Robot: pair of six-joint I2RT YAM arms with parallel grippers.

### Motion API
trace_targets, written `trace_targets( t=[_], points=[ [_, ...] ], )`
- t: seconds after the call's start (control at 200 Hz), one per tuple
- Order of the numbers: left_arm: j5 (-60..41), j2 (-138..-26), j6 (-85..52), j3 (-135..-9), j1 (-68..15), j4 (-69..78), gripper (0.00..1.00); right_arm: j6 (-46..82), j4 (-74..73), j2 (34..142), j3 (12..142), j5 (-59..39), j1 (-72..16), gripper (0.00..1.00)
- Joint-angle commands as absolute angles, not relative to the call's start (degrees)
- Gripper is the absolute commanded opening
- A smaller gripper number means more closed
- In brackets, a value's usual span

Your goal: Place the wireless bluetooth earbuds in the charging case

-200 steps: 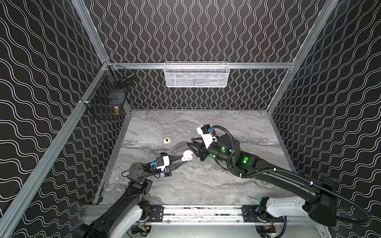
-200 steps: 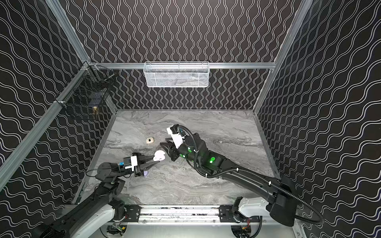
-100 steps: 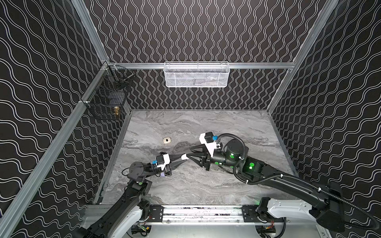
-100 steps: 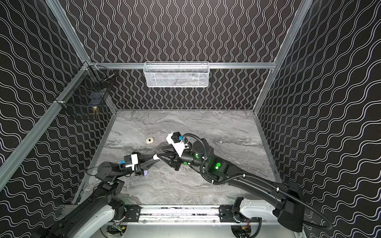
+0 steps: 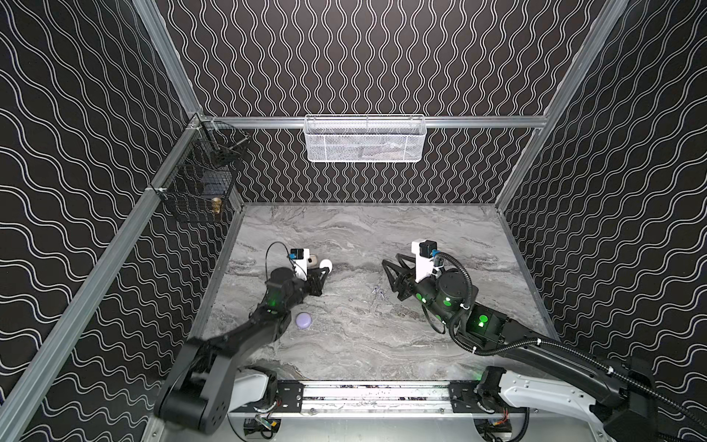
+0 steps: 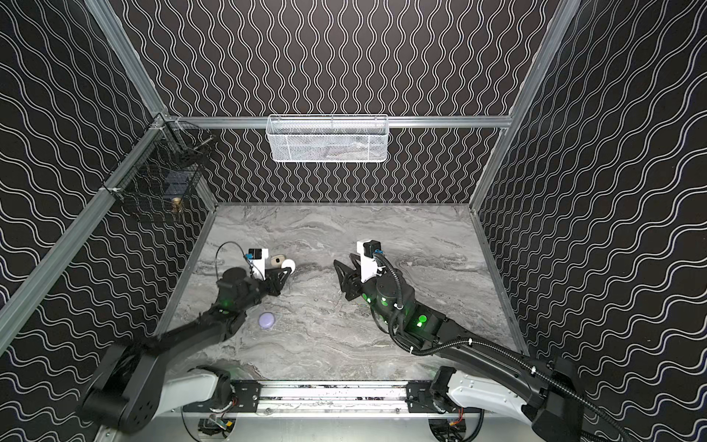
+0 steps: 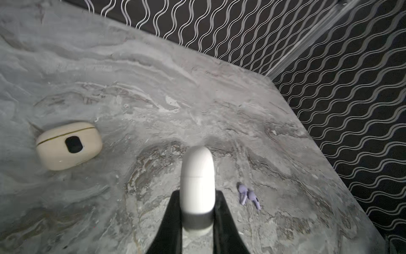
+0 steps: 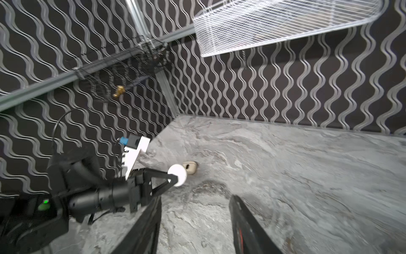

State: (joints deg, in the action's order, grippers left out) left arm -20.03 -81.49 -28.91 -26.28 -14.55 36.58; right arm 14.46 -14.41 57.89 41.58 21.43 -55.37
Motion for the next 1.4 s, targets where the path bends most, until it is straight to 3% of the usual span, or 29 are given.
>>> trace_targets(
  t=[0.0, 0.41, 0.575, 0.706, 0.806, 0.956, 1.096, 1.261, 1.396],
  points=[
    [-25.0, -87.7, -33.9, -28.1, -14.2, 42.2, 0.0, 15.4, -14.3, 57.8, 40.8, 23.7, -55.0, 0.54],
    [-17.2, -100.0, -32.3, -33.4, -14.2, 40.8, 0.0, 7.7, -19.1, 60.0, 37.4, 15.3, -54.6, 0.7],
    [-14.9, -98.2, -31.2, -31.8, -14.2, 40.7, 0.35, 5.3, -21.2, 60.7, 36.0, 13.1, -54.5, 0.81],
    [-16.0, -94.8, -30.2, -30.8, -14.2, 40.0, 0.52, 3.7, -21.2, 60.2, 35.7, 11.8, -54.5, 0.87],
    [-15.6, -88.5, -28.9, -30.5, -14.2, 36.2, 0.62, 3.6, -22.9, 59.0, 34.3, 11.2, -54.5, 0.94],
    [-11.1, -71.5, -25.5, -29.8, -12.6, 22.8, 0.7, 10.9, -21.6, 62.0, 37.5, 16.4, -55.3, 0.96],
    [3.0, -51.5, -23.1, -30.1, -10.6, 1.2, 0.81, 26.1, -11.7, 71.4, 45.8, 28.9, -60.7, 0.95],
    [18.5, -34.1, -23.4, -25.9, -10.5, -14.7, 0.9, 36.5, -8.3, 82.1, 52.2, 31.5, -69.9, 0.94],
    [28.1, -29.4, -28.7, -20.8, -10.5, -19.7, 0.93, 41.0, -6.2, 92.0, 59.2, 30.5, -73.9, 0.94]
  ],
)
